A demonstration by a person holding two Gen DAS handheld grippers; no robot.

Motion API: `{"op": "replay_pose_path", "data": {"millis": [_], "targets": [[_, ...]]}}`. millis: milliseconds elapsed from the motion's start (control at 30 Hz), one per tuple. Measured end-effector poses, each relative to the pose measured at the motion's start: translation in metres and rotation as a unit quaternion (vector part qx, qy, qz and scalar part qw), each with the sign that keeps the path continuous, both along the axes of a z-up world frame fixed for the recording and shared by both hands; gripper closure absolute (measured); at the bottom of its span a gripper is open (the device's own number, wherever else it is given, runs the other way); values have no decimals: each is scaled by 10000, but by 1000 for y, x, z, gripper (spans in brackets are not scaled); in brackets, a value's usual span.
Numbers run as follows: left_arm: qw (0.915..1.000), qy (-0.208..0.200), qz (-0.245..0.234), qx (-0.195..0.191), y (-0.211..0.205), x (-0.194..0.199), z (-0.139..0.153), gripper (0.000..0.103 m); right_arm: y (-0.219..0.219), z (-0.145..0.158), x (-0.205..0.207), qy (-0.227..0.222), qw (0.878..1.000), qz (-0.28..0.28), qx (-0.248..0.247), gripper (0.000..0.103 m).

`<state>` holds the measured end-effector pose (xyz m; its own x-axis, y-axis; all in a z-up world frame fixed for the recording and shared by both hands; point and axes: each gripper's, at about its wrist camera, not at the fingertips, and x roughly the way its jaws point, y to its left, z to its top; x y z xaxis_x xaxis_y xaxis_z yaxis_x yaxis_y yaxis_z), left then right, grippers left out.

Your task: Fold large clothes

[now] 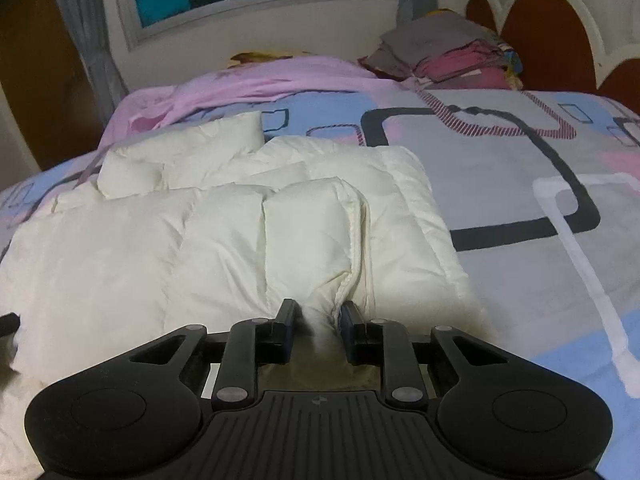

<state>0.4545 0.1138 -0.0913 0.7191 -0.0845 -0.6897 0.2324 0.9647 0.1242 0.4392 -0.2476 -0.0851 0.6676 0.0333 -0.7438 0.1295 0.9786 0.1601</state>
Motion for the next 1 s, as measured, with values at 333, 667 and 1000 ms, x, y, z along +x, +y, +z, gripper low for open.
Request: {"op": "replay_pose_path", "data": {"millis": [333, 667, 1000], "targets": [[9990, -179, 228, 344, 23, -99, 16, 5, -45, 38, -110, -493, 9985, 94, 226, 26], [9977, 288, 599, 127, 55, -197, 8, 20, -88, 17, -217, -242, 9977, -140, 612, 26], [9916, 755, 720, -759, 76, -267, -4, 37, -128, -14, -297, 195, 9882, -433, 1453, 40]]}}
